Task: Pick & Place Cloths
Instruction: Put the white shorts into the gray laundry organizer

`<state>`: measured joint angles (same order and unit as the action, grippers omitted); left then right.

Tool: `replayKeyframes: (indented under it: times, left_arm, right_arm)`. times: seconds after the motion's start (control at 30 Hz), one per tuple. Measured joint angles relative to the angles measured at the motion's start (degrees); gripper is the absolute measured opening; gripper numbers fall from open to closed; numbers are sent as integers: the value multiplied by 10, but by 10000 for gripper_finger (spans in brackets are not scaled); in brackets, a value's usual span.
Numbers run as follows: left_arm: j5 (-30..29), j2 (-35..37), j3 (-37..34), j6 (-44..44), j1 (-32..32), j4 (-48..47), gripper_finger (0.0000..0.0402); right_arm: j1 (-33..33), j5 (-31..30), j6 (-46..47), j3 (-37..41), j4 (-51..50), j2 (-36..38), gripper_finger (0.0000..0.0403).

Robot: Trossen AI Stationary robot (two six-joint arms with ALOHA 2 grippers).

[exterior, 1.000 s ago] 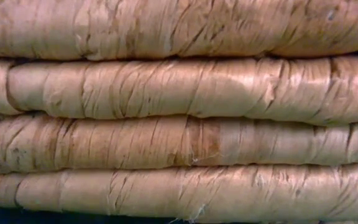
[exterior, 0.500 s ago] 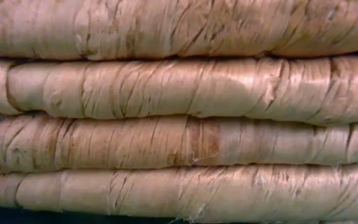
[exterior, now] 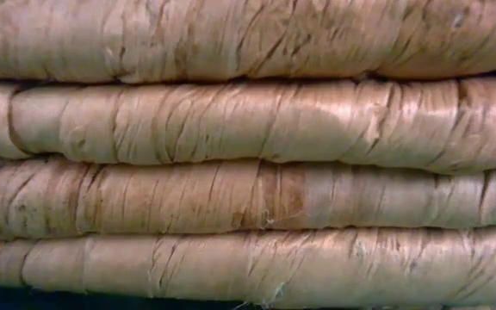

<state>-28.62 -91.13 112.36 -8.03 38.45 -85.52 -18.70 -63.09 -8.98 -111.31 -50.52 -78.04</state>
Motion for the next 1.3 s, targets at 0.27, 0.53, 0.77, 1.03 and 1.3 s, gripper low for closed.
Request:
replayKeyframes:
  times: [0.27, 0.53, 0.77, 1.03, 1.3]
  left_arm:
    - [120, 0, 0, 25, 50, 0, 10]
    - [182, -4, -51, 85, 156, 30, 1]
    - [211, -4, -131, 111, 201, 105, 0]
    - [63, -2, -193, 116, 201, 135, 0]
    - [47, 3, -252, 121, 203, 180, 0]
  right_arm:
    - [0, 0, 2, 0, -2, 0, 205]
    - [0, 0, 9, 12, -4, 0, 205]
    - [0, 0, 10, 20, -4, 0, 205]
    - [0, -5, 11, 20, -4, 0, 205]
    - [10, -19, 9, 20, -4, 0, 205]
